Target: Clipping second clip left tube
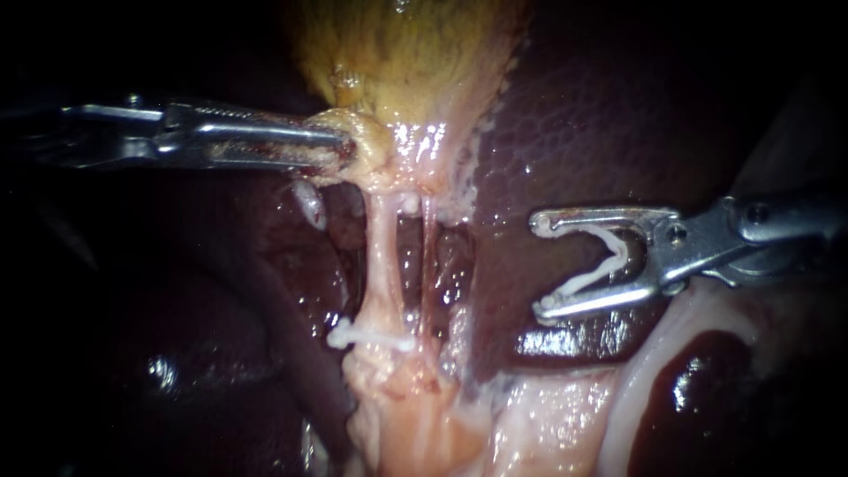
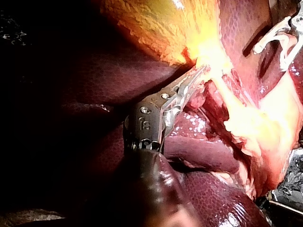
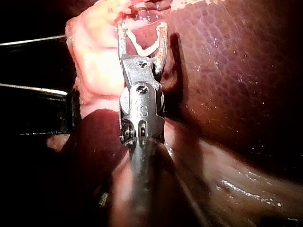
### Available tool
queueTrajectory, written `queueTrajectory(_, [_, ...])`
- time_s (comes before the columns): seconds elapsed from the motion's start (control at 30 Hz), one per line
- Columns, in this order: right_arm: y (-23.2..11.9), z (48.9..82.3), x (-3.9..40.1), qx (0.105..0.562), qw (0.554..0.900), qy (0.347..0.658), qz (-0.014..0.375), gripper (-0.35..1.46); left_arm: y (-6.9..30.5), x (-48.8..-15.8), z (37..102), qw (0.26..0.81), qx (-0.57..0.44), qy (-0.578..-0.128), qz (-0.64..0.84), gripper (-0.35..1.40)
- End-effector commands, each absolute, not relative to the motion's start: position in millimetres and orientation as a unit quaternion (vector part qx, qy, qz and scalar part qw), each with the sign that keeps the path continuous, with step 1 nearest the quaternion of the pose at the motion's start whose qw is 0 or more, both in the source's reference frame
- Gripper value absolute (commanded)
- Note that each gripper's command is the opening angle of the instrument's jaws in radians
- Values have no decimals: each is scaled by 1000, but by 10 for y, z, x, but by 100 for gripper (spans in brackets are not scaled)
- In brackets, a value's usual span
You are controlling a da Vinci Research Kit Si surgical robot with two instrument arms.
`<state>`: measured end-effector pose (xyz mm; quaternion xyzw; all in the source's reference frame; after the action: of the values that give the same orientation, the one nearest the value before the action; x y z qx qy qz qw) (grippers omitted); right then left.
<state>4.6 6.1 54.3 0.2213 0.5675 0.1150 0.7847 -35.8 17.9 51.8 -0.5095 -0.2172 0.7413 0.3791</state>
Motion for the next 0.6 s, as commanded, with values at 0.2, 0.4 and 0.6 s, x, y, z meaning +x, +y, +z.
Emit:
queueTrajectory(0.2, [61, 543, 46, 223, 784, 568, 114, 50, 194, -333, 485, 381, -509, -226, 738, -35])
queueTrajectory(0.4, [61, 544, 46, 222, 784, 568, 114, 50, 208, -305, 438, 392, -523, -216, 726, -35])
queueTrajectory(0.6, [59, 539, 55, 226, 783, 568, 112, 50, 204, -301, 432, 392, -525, -212, 725, -35])
